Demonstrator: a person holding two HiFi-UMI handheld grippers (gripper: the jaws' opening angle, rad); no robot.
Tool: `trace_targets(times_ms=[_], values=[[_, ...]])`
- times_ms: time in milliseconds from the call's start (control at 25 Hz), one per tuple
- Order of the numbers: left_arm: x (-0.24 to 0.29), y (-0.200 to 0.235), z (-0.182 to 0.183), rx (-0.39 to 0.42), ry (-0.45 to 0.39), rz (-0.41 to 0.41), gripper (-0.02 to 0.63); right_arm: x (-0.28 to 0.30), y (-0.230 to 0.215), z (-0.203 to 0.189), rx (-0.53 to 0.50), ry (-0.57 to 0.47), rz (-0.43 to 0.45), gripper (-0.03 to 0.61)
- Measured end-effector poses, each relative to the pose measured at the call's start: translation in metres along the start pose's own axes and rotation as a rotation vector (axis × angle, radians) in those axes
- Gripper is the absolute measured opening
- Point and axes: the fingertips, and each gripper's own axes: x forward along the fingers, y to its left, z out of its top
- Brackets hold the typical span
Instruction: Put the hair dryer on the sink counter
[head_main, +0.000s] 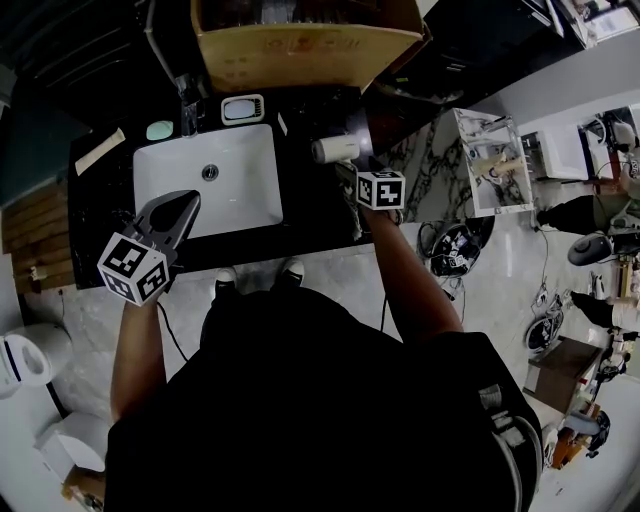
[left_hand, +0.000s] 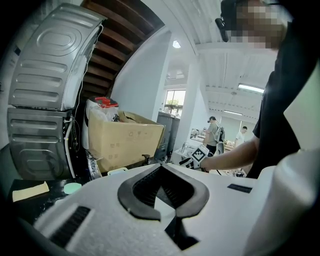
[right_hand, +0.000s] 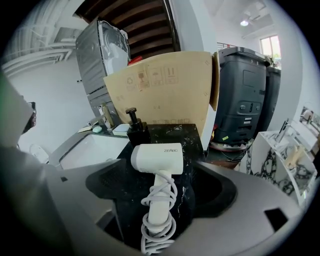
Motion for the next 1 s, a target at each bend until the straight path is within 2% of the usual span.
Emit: trace_targets(times_ms=[160, 400, 560, 1000], values=[[-0.008, -0.002, 0.005, -0.019, -0.022, -0.002, 0.015, -0.011, 0.007, 0.006, -0.003, -0.015, 0.014, 0.396], [-0.018, 0.003, 0.010, -0.004, -0.032, -0.005, 0.015, -0.027, 0.018, 0.021, -0.008, -0.087, 0.013, 0.268], [-0.029, 0.010, 0.019, -0.025, -0.064, 0.001, 0.015, -0.037, 0.028, 0.029, -0.019, -0.105, 0.025, 0.238], [-0.050, 0.026, 0.029, -0.004, -0.079, -0.003, 0.015, -0.064, 0.075, 0.062, -0.050, -0.180, 0.072, 0.155]])
